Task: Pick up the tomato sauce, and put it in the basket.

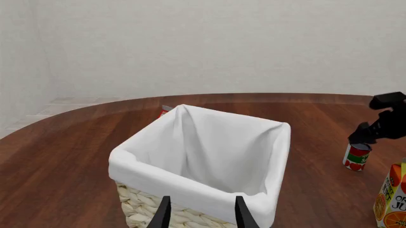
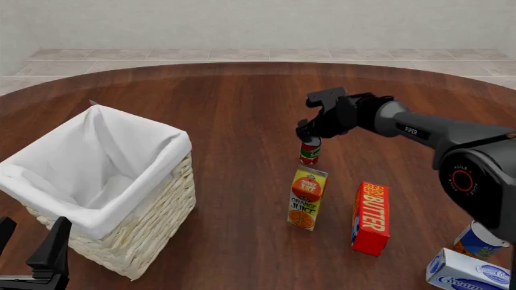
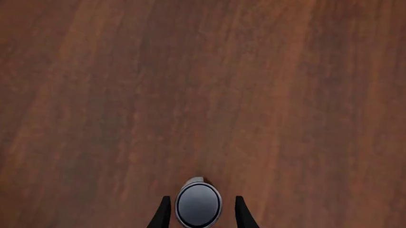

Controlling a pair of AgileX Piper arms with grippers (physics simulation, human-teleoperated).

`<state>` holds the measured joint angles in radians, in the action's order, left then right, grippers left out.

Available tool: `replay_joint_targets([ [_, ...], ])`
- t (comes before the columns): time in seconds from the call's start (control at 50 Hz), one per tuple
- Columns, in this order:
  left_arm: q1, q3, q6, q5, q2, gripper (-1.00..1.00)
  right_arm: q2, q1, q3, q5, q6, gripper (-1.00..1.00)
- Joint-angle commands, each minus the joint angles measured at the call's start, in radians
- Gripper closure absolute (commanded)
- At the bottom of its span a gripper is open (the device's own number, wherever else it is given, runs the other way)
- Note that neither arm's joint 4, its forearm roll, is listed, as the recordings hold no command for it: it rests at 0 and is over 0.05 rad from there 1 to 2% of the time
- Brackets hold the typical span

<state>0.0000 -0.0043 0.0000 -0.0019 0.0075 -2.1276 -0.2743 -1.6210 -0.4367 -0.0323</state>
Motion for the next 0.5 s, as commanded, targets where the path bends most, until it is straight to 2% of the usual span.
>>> replay_joint_targets([
  [0.02, 0.000, 0.000, 0.000, 0.000, 0.000, -1.00, -0.036, -0.002, -0.020, 0.000, 0.001, -1.00],
  [0.5, 0.000, 0.000, 0.000, 0.000, 0.000, -1.00, -0.055, -0.001, -0.025, 0.003, 0.005, -1.00],
])
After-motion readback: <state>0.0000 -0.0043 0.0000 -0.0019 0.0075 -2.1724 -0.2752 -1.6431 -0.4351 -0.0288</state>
